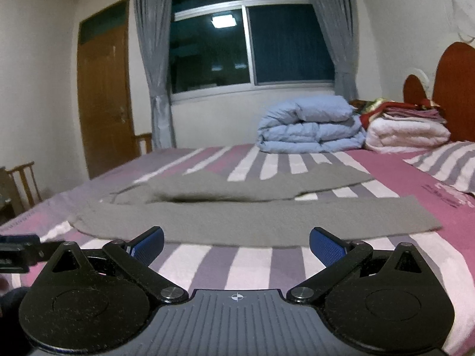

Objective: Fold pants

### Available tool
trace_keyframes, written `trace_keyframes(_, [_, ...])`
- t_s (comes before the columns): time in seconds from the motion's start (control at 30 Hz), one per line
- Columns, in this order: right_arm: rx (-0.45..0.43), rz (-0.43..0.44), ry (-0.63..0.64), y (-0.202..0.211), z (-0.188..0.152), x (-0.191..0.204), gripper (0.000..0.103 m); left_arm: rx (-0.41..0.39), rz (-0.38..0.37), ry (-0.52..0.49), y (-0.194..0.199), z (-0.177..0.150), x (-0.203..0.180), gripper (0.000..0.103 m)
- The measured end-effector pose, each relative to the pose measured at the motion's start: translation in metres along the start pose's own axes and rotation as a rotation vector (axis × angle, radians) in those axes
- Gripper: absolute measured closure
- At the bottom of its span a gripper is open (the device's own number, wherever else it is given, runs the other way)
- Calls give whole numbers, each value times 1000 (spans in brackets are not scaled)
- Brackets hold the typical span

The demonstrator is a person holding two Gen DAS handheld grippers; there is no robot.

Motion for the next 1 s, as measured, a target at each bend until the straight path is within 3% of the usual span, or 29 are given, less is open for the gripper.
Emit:
trace_keyframes(0.07, [17,36,13,-16,12,-4,0,-17,-26,-11,-10,11,17,8])
trace_keyframes(0.17, [-12,41,57,-41,42,-7,0,-54,22,-70,-26,37,46,9])
trace_keyframes(0.23, [-53,45,90,-62,65,-9,0,-86,28,-58,-38,58,77,6])
trace_keyframes(0.3, [-60,87,99,-90,90,-11,0,-72,32,-67,-60,83,113,6])
trace_keyframes(0.37, [-7,111,75,-126,115,-13,0,-42,20,-87,-87,106,145,6])
trace_keyframes(0.5, [44,154,72,-205,148,-12,0,44,68,-200,-162,136,200,30])
trace_keyframes(0.6, [100,171,108,-281,152,2,0,115,69,-176,-225,143,239,34])
trace_keyframes(0.7, [175,186,113,-358,140,7,0,173,68,-90,-283,140,278,44])
trace_keyframes(0.83, [262,195,124,-447,123,12,27,222,44,-72,-339,137,310,46])
trace_keyframes(1.0, [292,176,135,-517,116,4,30,274,25,-37,-386,131,332,46])
Point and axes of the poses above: each gripper's, at about its wrist camera, not at the fingertips, and y roughly against the way its jaws point, x to its left, z to its top, the point moved 1 cm from there along -y, roughly the way its jaws point, and after that the axes turned 7 degrees about -y, right-handed, at the moved point
